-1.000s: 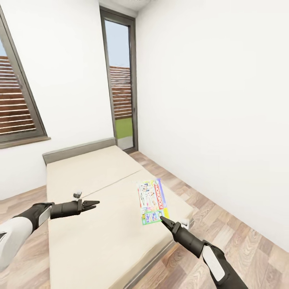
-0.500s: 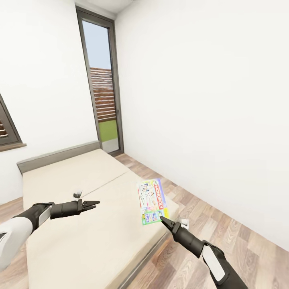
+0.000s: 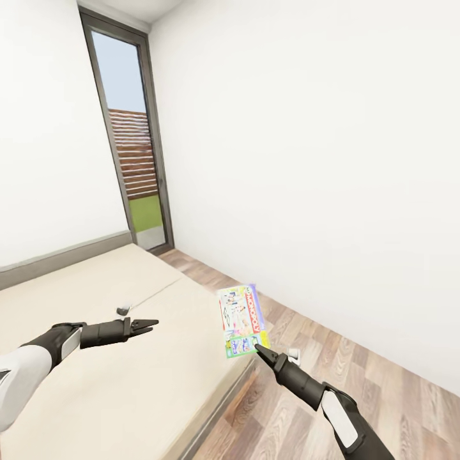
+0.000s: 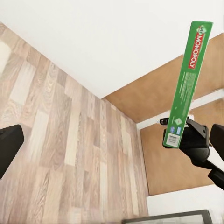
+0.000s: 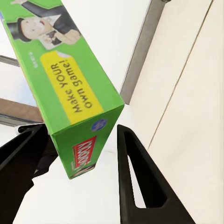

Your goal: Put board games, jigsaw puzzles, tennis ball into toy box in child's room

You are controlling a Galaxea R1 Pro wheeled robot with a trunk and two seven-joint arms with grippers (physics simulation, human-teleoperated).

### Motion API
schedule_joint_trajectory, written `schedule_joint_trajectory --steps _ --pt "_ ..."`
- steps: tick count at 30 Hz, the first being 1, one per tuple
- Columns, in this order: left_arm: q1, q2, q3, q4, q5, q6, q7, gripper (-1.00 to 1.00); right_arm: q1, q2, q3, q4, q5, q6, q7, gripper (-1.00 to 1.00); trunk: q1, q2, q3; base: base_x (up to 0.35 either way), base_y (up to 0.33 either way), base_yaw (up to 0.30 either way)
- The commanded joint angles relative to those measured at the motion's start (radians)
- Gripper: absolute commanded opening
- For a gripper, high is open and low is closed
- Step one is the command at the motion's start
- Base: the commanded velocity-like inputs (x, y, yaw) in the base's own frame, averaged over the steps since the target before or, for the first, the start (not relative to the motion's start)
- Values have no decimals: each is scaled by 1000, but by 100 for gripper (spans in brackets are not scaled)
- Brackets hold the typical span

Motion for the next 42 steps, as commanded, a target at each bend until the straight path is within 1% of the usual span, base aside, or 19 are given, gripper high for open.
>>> schedule_joint_trajectory --steps 1,42 --pt "0 0 3 0 -3 11 -4 100 -1 1 -3 0 -6 8 1 -100 1 -2 -1 0 0 -266" --pt "0 -1 2 0 -3 9 -2 100 -1 0 -3 0 -6 8 0 -100 1 -2 33 0 0 -266"
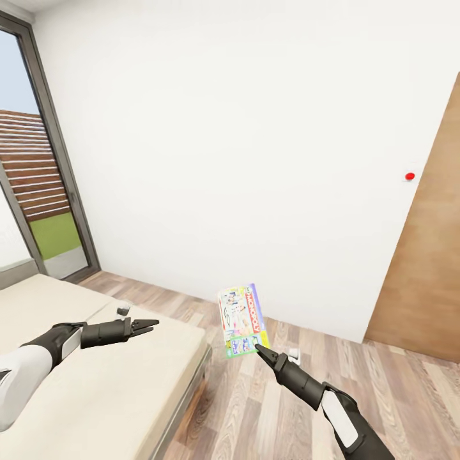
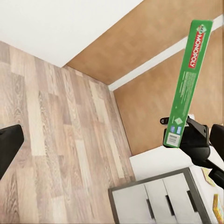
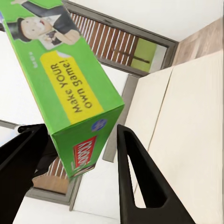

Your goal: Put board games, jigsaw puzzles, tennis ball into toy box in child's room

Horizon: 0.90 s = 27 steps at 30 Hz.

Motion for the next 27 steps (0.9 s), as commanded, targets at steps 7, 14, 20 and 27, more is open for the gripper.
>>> schedule_joint_trajectory --steps 7,14,20,27 --pt "0 0 3 0 -3 11 2 100 -1 1 -3 1 -7 9 1 -100 0 -1 5 0 0 -266" --pt "0 0 3 0 -3 11 3 100 -1 1 -3 1 -7 9 1 -100 0 -1 11 0 0 -266" --pt "0 0 3 0 -3 11 4 100 -1 2 -3 1 -7 7 1 -100 0 -1 16 0 0 -266" --pt "0 -1 3 0 -3 9 5 100 -1 2 -3 2 -7 7 -1 -100 0 -1 22 0 0 -266"
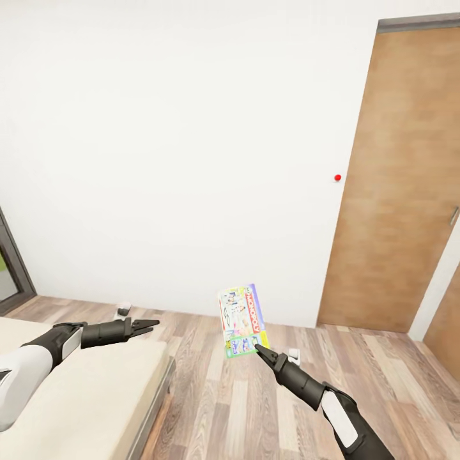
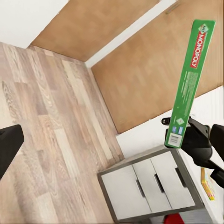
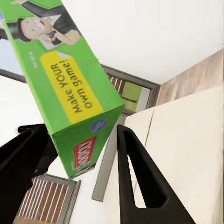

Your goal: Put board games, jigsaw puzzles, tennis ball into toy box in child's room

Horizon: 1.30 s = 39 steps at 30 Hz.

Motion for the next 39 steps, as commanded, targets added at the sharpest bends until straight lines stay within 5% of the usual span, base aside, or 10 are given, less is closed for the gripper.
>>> schedule_joint_trajectory --steps 1,39 --pt "0 0 4 0 -3 10 -1 100 -1 1 -3 1 -7 8 1 -100 0 -1 0 0 0 -266" --pt "0 -1 4 0 -3 10 16 100 -1 0 -3 1 -7 8 2 -100 0 -1 32 0 0 -266"
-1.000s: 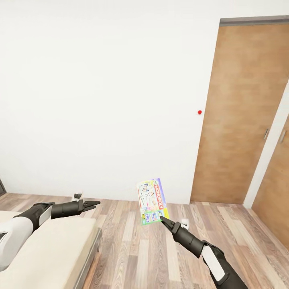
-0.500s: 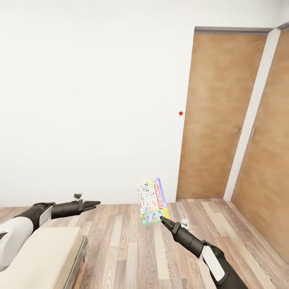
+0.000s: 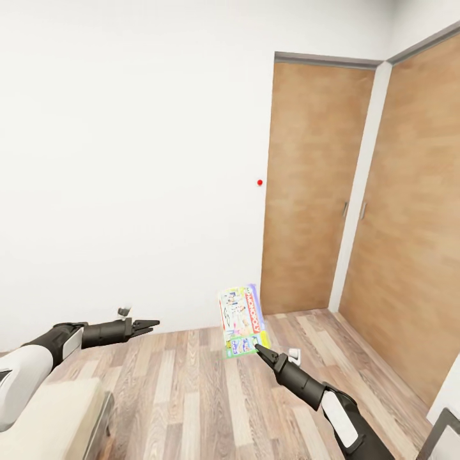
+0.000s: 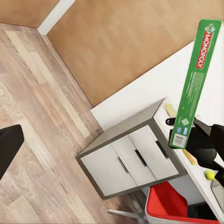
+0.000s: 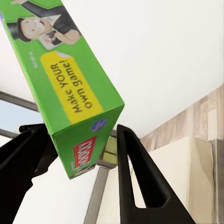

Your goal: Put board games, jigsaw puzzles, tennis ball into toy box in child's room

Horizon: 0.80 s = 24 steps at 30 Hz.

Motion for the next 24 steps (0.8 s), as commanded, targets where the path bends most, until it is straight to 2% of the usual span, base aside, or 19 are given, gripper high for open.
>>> schedule_joint_trajectory --steps 1,10,20,22,24 --pt "0 0 4 0 -3 11 -4 100 -1 1 -3 1 -7 8 1 -100 0 -1 0 0 0 -266" --pt "0 0 4 0 -3 11 -5 100 -1 1 -3 1 -7 8 2 -100 0 -1 7 0 0 -240" --pt "0 2 4 0 -3 12 -5 100 -2 1 -5 -2 -7 3 2 -100 0 -1 8 0 0 -34" --pt "0 2 4 0 -3 12 -5 100 -2 0 -18 -1 -7 -2 3 -100 0 -1 7 0 0 -2" --pt "0 2 5 0 -2 11 -5 100 -2 0 -48 -1 -7 -2 6 -100 0 -1 5 0 0 -1"
